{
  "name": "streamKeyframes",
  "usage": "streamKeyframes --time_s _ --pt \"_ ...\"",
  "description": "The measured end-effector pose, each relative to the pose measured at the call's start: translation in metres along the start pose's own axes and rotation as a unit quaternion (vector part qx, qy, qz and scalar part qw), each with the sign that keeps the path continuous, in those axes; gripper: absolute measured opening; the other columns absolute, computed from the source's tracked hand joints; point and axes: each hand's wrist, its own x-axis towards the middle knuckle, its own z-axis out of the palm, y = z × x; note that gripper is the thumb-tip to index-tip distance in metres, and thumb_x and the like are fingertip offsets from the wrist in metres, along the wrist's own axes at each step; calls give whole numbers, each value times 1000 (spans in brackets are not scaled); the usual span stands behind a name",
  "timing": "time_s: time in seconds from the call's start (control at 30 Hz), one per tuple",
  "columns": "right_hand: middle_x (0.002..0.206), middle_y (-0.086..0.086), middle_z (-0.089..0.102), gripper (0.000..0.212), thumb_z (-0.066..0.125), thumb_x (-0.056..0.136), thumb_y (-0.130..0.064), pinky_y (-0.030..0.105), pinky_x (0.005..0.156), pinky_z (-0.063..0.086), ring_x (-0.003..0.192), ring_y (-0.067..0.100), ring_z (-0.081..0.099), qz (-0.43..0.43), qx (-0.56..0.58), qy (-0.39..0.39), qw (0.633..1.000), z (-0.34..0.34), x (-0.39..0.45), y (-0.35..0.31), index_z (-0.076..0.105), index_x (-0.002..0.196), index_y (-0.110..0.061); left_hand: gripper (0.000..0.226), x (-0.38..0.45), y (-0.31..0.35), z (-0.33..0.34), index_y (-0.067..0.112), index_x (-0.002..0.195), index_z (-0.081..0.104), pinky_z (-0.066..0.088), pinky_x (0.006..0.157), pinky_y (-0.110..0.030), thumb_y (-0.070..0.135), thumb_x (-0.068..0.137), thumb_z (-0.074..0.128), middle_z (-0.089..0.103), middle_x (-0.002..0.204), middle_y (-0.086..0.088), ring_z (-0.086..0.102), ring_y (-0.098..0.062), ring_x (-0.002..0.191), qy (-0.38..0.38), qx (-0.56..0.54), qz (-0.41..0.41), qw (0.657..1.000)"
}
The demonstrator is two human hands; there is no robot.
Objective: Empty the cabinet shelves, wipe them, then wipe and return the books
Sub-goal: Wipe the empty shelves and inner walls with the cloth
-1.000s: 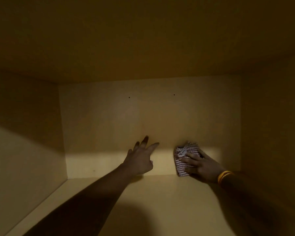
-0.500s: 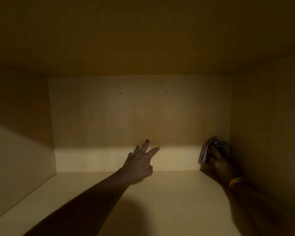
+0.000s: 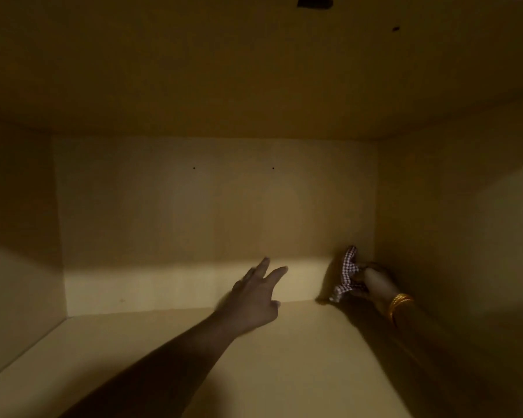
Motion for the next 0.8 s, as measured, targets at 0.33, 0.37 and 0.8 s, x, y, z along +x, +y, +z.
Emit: streamKeyframes --time_s 0.33,0.37,0.8 --pt "99 17 74 63 20 105 -41 38 66 60 81 29 72 81 193 -70 975 20 -86 -27 64 120 1 53 8 45 1 32 148 43 42 106 -31 47 99 56 48 150 0 49 -23 134 -23 -324 -66 944" --pt "106 19 74 74 18 104 -56 41 76 59 89 32 72 80 198 -77 974 22 -90 -25 64 121 0 49 7 51 1 32 143 47 45 103 -36 53 99 53 53 144 0 53 -24 127 -45 -383 -98 918" --pt "96 6 74 19 69 93 -26 27 57 53 81 19 69 -23 -180 11 983 1 -180 -65 69 104 -10 45 -21 107 29 30 133 50 51 70 -25 28 92 68 59 119 9 61 -14 101 39 -452 -73 888"
